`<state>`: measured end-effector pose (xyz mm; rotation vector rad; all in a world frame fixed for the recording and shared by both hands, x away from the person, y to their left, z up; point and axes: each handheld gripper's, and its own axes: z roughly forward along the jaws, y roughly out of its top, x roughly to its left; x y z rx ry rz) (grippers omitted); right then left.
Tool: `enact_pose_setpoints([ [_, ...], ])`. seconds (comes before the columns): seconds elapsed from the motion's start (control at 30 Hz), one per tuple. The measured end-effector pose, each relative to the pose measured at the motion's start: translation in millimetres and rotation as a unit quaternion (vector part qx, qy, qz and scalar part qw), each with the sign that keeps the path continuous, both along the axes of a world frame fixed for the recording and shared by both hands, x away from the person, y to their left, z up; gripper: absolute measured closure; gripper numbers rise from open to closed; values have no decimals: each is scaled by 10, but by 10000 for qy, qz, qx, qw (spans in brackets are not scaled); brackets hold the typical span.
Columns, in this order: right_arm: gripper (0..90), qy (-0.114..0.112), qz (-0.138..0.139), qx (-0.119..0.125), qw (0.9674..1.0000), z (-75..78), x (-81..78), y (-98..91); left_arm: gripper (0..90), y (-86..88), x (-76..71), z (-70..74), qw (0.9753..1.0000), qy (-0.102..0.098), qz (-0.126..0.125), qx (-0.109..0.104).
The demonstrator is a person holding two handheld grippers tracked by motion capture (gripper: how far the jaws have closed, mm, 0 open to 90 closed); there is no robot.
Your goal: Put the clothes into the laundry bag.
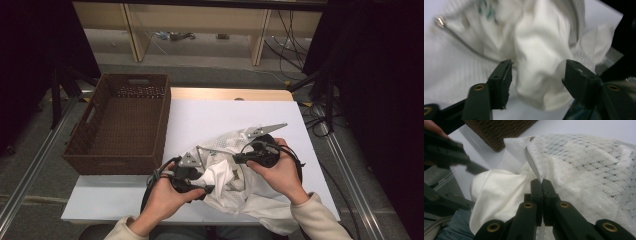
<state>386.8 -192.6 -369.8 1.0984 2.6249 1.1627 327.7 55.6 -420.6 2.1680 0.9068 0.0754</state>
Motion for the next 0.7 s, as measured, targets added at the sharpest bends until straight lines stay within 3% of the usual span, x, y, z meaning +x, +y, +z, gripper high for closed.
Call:
enact_pose_setpoints([
  [0.03, 900, 81, -17, 42, 10000, 2, -9, 9, 476, -20, 8, -49, 10000, -5, -24, 17],
  [0.07, 900, 45, -17, 38, 10000, -2, -10, 13, 560, -34, 17, -57, 9999, -30, -70, -95],
  [0.13, 900, 214, -54, 42, 9997, 15, -24, 16, 773, -42, 36, -23, 9995, -20, -66, -303],
  [0.17, 900, 153, 1, 54, 9999, 18, -22, 13, 832, -50, 28, 28, 9992, 4, -8, -404],
  [0.23, 900, -32, 63, 22, 10000, 23, -9, -4, 847, -37, 33, 169, 9983, -75, -34, -571],
  [0.27, 900, 100, 0, 56, 9999, 30, -25, 5, 849, -28, 41, 254, 9976, -202, 37, -661],
  [0.4, 900, 35, -31, 63, 10000, 35, -25, 6, 851, -18, 193, 577, 9918, -731, 341, -989],
  [0.57, 900, -158, -122, 238, 9995, 117, -55, -26, 848, -114, 401, 692, 9872, -1037, 522, -1095],
  [0.6, 900, -292, -130, 277, 9991, 136, -53, -45, 847, -140, 419, 677, 9874, -1020, 550, -1076],
  [0.63, 900, -242, -217, 409, 9986, 145, -67, -44, 845, -177, 437, 647, 9893, -1012, 484, -932],
  [0.67, 900, -357, -221, 394, 9983, 159, -56, -70, 841, -242, 450, 583, 9930, -872, 302, -732],
  [0.7, 900, -357, -242, 483, 9979, 168, -53, -84, 840, -285, 456, 523, 9942, -807, 179, -693],
])
